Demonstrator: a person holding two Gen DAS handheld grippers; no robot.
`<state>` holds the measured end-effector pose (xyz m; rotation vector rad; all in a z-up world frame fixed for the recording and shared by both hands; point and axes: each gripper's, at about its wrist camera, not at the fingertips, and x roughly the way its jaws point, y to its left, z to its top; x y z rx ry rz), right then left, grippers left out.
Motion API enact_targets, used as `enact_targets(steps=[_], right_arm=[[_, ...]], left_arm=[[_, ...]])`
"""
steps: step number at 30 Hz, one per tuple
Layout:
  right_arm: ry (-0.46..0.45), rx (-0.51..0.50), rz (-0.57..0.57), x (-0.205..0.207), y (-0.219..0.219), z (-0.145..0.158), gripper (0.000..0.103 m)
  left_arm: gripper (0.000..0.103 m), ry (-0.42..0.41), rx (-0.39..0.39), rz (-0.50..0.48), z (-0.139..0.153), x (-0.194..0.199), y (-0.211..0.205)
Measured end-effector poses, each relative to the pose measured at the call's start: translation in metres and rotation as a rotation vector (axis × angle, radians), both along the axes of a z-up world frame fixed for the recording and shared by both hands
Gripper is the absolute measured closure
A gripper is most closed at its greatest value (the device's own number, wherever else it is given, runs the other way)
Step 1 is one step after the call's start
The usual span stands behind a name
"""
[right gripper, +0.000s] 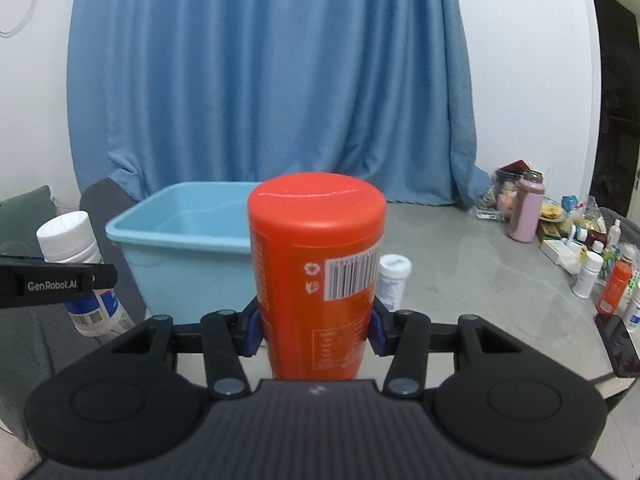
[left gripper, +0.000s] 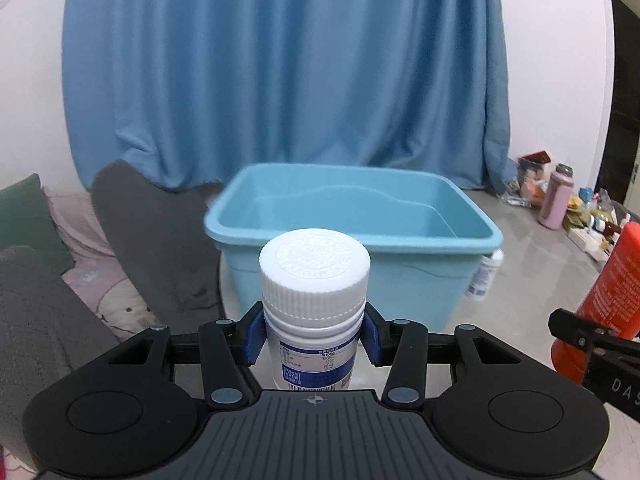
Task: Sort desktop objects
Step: 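Carry the orange bottle and white bottle over the blue tub with both grippers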
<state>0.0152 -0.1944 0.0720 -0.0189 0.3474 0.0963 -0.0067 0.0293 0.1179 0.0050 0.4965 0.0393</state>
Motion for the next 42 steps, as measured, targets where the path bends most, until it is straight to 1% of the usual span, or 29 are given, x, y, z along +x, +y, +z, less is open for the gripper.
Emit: enact_targets(steps=[3, 8, 13, 20, 25, 28, 32, 36, 42], right_arm=[[0.005, 0.014, 0.004, 0.007, 0.004, 0.011, 0.053], [-0.005, -0.009, 0.015, 0.016, 0.015, 0.023, 0.053], [-0.016, -0.013, 0.023, 0.030, 0.025, 0.033, 0.053], [-0.033, -0.008, 0.029, 0.064, 0.035, 0.045, 0.053], [-0.038, -0.020, 0.039, 0.095, 0.044, 0.049, 0.053], [-0.031, -0.027, 0.050, 0.115, 0.048, 0.047, 0.053], [-0.011, -0.028, 0.054, 0.141, 0.051, 0.043, 0.053], [0.014, -0.039, 0.067, 0.163, 0.053, 0.036, 0.053], [0.061, -0.051, 0.092, 0.188, 0.055, 0.022, 0.053]], left_arm=[[0.055, -0.007, -0.003, 0.005, 0.012, 0.002, 0.007], [0.055, -0.031, 0.006, 0.015, 0.031, 0.009, 0.014], [0.055, -0.041, -0.004, 0.032, 0.048, 0.024, 0.023], [0.055, -0.071, 0.001, 0.035, 0.068, 0.054, 0.029], [0.055, -0.081, 0.012, 0.029, 0.078, 0.087, 0.026], [0.055, -0.076, 0.012, 0.023, 0.077, 0.110, 0.024], [0.055, -0.047, 0.002, 0.018, 0.070, 0.141, 0.020], [0.055, -0.019, 0.006, 0.021, 0.058, 0.171, 0.017], [0.055, 0.037, 0.005, 0.024, 0.033, 0.206, 0.012]])
